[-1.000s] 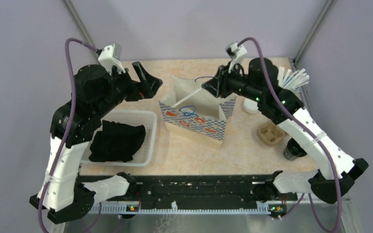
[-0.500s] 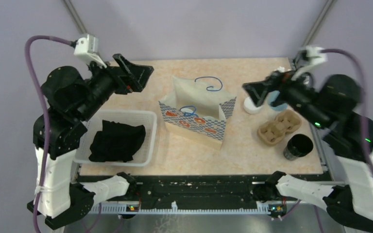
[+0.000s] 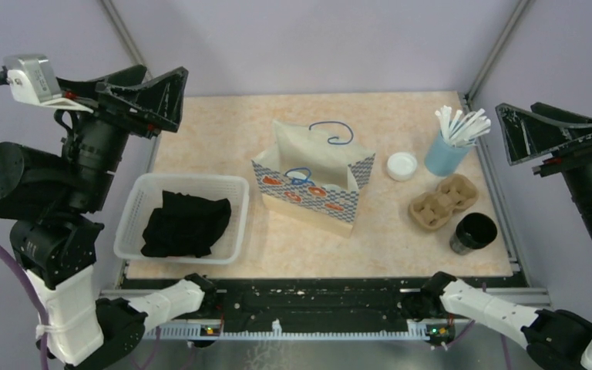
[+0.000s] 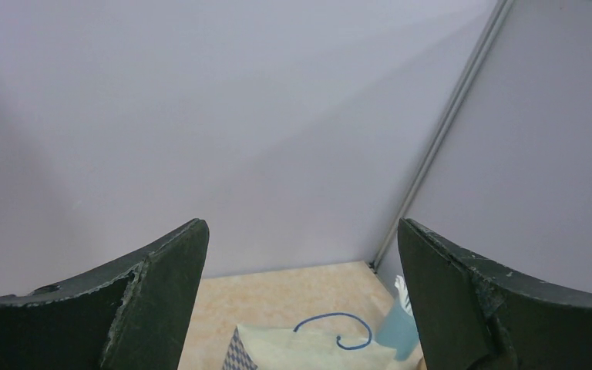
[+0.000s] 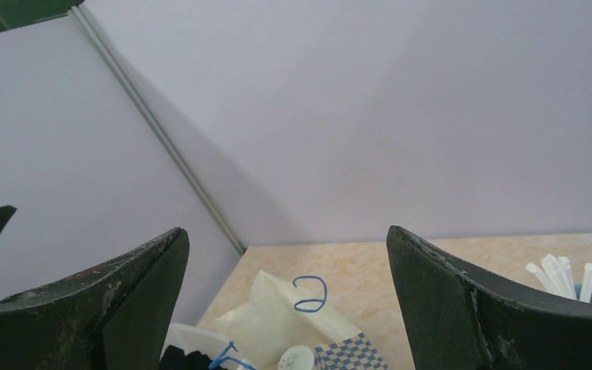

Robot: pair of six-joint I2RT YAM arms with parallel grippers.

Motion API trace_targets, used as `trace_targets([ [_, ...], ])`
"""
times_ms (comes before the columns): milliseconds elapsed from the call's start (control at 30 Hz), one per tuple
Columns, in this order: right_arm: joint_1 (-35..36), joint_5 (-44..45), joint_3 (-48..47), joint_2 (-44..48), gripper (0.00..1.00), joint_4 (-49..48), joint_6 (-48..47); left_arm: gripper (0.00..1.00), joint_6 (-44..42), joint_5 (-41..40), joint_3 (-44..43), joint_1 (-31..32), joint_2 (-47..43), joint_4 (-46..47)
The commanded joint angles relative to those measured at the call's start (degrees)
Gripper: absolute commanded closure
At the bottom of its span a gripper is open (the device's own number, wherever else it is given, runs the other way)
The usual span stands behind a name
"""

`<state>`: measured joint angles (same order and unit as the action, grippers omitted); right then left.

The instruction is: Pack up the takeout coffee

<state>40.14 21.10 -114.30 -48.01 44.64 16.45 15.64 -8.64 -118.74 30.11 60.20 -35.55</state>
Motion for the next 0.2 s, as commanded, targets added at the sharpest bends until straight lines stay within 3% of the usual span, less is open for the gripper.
trace_targets([
  [0, 0.49, 4.8, 0.87, -1.64, 0.01, -2.13, -0.35, 0.01, -3.22, -2.42, -1.36, 0.1, 0.75, 3.21],
  [100, 0.48, 9.26, 7.21, 0.18, 0.01, -5.99, 0.69, 0.01, -3.4, -3.41, -1.01, 0.14, 0.38, 2.4],
  [167, 0.47, 7.71, 7.69, -0.64, 0.01, -5.37, 1.13, 0.02, -3.74, -3.39, -0.88, 0.12, 0.12, 2.28],
])
